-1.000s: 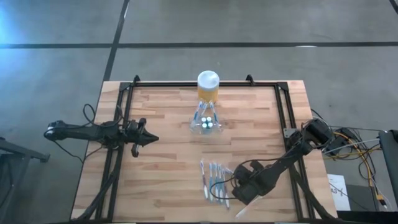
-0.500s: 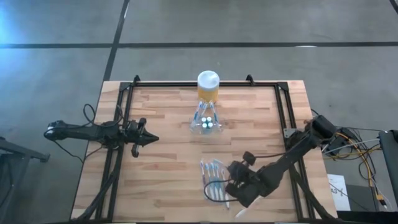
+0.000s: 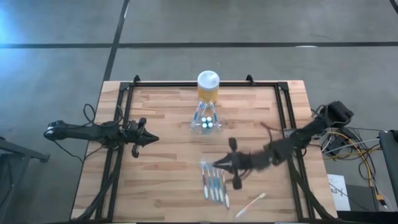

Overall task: Pick & Place toothbrushing station
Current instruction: Put the blue toothbrush into the right of the transparent organizer

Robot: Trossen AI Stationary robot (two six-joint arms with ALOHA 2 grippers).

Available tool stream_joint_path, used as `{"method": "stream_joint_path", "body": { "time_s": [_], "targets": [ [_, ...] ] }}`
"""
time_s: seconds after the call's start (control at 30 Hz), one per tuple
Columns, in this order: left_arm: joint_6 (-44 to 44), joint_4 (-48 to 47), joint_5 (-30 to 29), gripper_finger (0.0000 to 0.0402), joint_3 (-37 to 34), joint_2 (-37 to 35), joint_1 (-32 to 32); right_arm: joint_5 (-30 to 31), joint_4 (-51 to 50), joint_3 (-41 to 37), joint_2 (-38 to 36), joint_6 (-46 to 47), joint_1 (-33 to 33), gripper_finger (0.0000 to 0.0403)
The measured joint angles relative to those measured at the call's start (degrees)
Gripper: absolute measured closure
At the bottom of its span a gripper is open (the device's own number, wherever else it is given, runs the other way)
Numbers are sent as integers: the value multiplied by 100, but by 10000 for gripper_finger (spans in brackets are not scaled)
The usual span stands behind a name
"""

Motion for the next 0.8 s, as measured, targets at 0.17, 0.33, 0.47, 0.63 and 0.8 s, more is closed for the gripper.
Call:
{"method": "stream_joint_path", "body": {
  "time_s": [0.17, 0.33, 0.47, 0.63, 0.8],
  "targets": [
    [34, -5, 18, 388, 0, 12, 0, -508, 2293, -1246, -244, -976, -821, 385],
    [78, -7, 26, 388, -1, 36, -1, -515, 3760, -2157, -236, -801, -1687, 385],
    [229, -4, 24, 388, -2, 40, 0, -484, 4556, -2588, -53, -411, -2311, 385],
    [378, 26, -154, 388, -2, 42, -2, -18, 4990, -2774, 356, -277, -2795, 385],
    [380, 78, -383, 388, -2, 41, 0, -110, 5044, -2638, 986, -357, -3123, 385]
  ]
}}
